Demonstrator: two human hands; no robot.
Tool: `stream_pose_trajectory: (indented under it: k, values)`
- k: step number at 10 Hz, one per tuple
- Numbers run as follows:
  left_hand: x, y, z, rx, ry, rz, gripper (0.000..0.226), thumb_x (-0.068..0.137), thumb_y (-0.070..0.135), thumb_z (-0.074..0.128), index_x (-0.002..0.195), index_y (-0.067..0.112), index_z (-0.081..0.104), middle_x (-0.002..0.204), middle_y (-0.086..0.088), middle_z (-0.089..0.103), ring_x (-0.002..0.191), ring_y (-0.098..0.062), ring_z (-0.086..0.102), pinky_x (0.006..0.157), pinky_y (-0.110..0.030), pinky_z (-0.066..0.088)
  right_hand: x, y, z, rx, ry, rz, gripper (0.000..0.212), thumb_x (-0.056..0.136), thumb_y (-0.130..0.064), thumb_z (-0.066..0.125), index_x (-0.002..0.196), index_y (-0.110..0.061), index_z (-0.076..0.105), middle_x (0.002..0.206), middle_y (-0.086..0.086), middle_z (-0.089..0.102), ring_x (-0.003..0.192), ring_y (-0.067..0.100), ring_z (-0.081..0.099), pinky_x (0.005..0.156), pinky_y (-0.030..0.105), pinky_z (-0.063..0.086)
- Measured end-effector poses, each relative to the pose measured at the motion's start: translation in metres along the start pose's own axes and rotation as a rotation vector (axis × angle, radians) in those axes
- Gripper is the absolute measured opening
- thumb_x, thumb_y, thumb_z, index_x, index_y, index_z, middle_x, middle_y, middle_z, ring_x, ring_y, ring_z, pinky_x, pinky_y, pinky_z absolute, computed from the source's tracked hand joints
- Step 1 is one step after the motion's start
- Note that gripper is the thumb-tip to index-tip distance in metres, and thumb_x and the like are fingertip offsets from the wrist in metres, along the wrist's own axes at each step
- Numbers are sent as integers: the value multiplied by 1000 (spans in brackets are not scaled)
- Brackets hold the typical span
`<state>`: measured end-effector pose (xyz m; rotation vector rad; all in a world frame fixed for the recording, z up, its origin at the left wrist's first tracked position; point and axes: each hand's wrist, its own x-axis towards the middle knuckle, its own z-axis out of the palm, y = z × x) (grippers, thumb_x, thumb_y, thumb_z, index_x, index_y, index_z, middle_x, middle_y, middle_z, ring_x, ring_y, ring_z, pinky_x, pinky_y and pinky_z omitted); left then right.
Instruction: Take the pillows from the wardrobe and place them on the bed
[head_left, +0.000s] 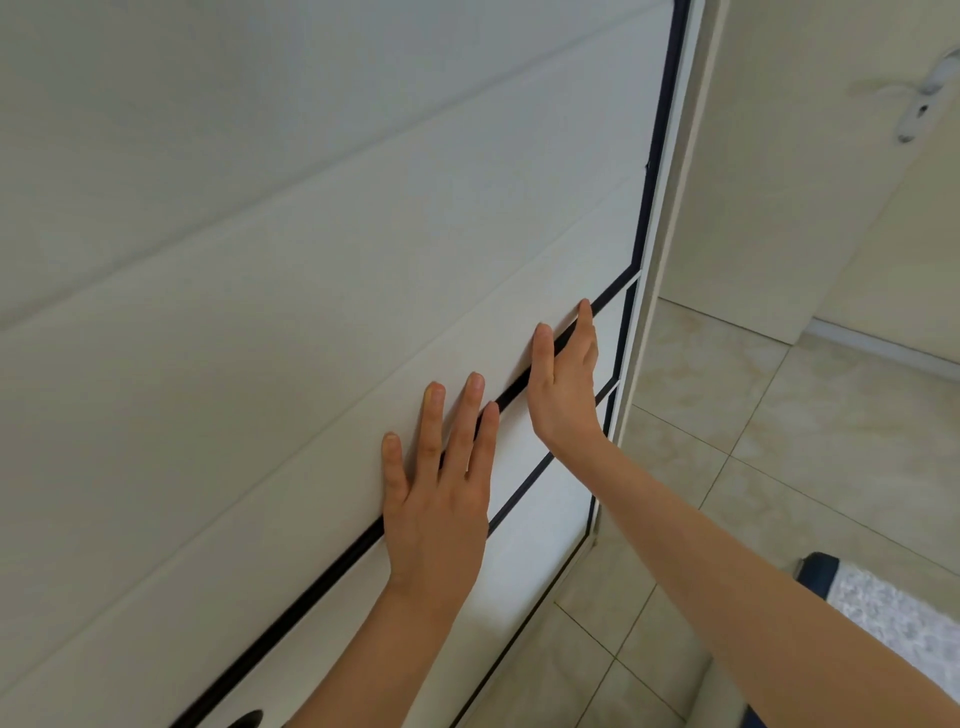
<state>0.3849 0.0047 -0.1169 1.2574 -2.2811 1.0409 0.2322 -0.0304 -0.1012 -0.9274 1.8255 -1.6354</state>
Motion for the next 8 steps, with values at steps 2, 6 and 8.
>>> stream_pose_trajectory:
  k: [2, 6, 8]
  values:
    - [8, 14, 11, 13, 18, -7, 73, 86, 9, 54, 153, 21, 30, 163, 3, 16, 151, -30, -3, 117, -58, -9, 15, 4, -4, 6, -10, -20, 68, 99, -51, 30, 153, -27, -3, 162, 2, -5, 148, 14, -2, 114, 29, 9]
    - [11, 15, 4, -88, 5, 7, 66, 86, 10, 47, 151, 20, 36, 161, 1, 24, 151, -30, 6, 117, -57, -8, 17, 2, -17, -32, -36, -15, 66, 100, -49, 32, 153, -25, 2, 160, 3, 3, 141, 14, 19, 99, 22, 20]
    - [-5, 18, 5, -667, 76, 178, 59, 81, -5, 53, 139, 4, 50, 152, -14, 41, 146, -34, 28, 115, -50, 32, 7, 28, -42, -122, -31, 8, 63, 100, -42, 38, 154, -22, 12, 158, 1, 24, 143, 15, 25, 114, 33, 25]
